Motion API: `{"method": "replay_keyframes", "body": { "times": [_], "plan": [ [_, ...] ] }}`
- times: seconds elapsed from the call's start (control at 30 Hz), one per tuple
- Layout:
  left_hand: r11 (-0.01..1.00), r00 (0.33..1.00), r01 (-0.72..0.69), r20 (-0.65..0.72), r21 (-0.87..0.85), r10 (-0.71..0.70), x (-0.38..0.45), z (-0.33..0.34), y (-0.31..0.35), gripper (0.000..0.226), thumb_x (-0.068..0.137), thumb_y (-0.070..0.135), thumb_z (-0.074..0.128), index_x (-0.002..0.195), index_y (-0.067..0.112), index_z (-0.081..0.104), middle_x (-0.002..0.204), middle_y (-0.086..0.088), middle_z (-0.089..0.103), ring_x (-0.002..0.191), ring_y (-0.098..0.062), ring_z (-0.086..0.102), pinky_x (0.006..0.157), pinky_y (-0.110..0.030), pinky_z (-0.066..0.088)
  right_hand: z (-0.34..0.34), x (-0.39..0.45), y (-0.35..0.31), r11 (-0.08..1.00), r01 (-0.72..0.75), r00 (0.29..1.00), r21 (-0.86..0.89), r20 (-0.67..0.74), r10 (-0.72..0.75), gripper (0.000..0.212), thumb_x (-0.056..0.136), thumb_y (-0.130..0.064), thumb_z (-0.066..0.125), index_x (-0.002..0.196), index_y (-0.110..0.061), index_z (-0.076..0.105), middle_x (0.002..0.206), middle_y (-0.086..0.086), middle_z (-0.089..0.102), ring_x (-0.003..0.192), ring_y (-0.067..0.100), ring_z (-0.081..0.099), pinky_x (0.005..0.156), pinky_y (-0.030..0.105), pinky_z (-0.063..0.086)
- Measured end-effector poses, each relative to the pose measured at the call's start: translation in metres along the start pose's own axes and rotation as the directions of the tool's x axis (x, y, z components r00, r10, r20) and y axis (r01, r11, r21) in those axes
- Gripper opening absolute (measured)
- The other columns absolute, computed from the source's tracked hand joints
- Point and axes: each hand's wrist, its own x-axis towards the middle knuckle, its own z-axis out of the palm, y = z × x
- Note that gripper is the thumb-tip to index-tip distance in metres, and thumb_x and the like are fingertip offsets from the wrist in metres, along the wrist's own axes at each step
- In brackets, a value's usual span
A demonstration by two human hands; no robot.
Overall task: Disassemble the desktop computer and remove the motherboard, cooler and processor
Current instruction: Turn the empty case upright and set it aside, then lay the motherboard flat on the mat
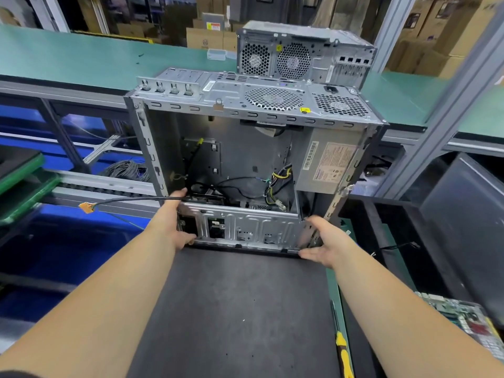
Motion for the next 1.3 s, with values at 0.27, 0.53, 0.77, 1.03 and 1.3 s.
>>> {"method": "replay_keyframes", "body": {
  "times": [0.27, 0.53, 0.77, 1.03, 1.3],
  "plan": [
    [0.999, 1.0, -0.003, -0.016, 0.033, 0.004, 0.019, 0.017, 0.013, 0.088, 0.048, 0.052, 0.087, 0.126, 0.024, 0.057, 0.14, -0.012, 0.045, 0.13, -0.043, 0.037, 0.103, -0.064, 0.033, 0.008, 0.012, -0.021, 1.0, 0.015, 1.0, -0.002, -0.024, -0.015, 0.062, 0.075, -0.035, 0.081, 0.122, -0.021, 0.044, 0.156, 0.012, 0.026, 0.09, 0.052, 0.06, 0.072, 0.049, 0.056],
    [0.999, 1.0, 0.013, -0.002, 0.033, -0.012, 0.024, 0.024, 0.021, 0.094, 0.037, 0.052, 0.09, 0.12, 0.025, 0.055, 0.143, -0.013, 0.039, 0.133, -0.048, 0.03, 0.103, -0.065, 0.033, 0.012, 0.015, -0.029, 1.0, -0.01, 1.0, 0.01, -0.005, 0.01, 0.088, 0.07, -0.041, 0.084, 0.143, -0.022, 0.039, 0.158, 0.013, 0.023, 0.094, 0.051, 0.06, 0.071, 0.046, 0.056],
    [0.999, 0.995, -0.05, 0.082, -0.006, 0.051, 0.008, 0.005, -0.004, 0.058, 0.069, 0.052, 0.08, 0.12, 0.03, 0.062, 0.143, 0.0, 0.047, 0.123, -0.027, 0.05, 0.094, -0.049, 0.05, -0.007, -0.024, -0.012, 0.993, 0.099, 0.993, -0.063, 0.073, -0.094, 0.109, 0.055, -0.062, 0.084, 0.147, -0.026, 0.036, 0.158, 0.002, 0.026, 0.114, 0.038, 0.059, 0.096, 0.046, 0.05],
    [0.999, 0.99, -0.009, 0.141, 0.047, 0.003, -0.015, -0.032, -0.09, 0.048, 0.095, 0.028, 0.057, 0.139, 0.013, 0.044, 0.14, -0.018, 0.048, 0.115, -0.027, 0.056, 0.099, -0.035, 0.042, -0.092, -0.079, 0.054, 0.811, 0.308, 0.88, -0.497, -0.176, -0.442, 0.01, 0.091, -0.031, 0.063, 0.098, -0.027, 0.069, 0.099, -0.002, 0.07, 0.081, 0.02, 0.068, 0.071, 0.032, 0.053],
    [0.966, 0.964, -0.092, 0.266, 0.24, 0.025, -0.075, 0.016, -0.154, 0.031, 0.097, 0.019, 0.052, 0.127, 0.009, 0.051, 0.126, -0.014, 0.057, 0.109, -0.025, 0.058, 0.095, -0.035, 0.042, -0.179, -0.09, 0.071, 0.767, 0.364, 0.845, -0.529, -0.158, -0.511, 0.011, 0.09, -0.024, 0.062, 0.092, -0.029, 0.072, 0.094, -0.01, 0.07, 0.09, 0.011, 0.066, 0.078, 0.03, 0.049]
  ]
}}
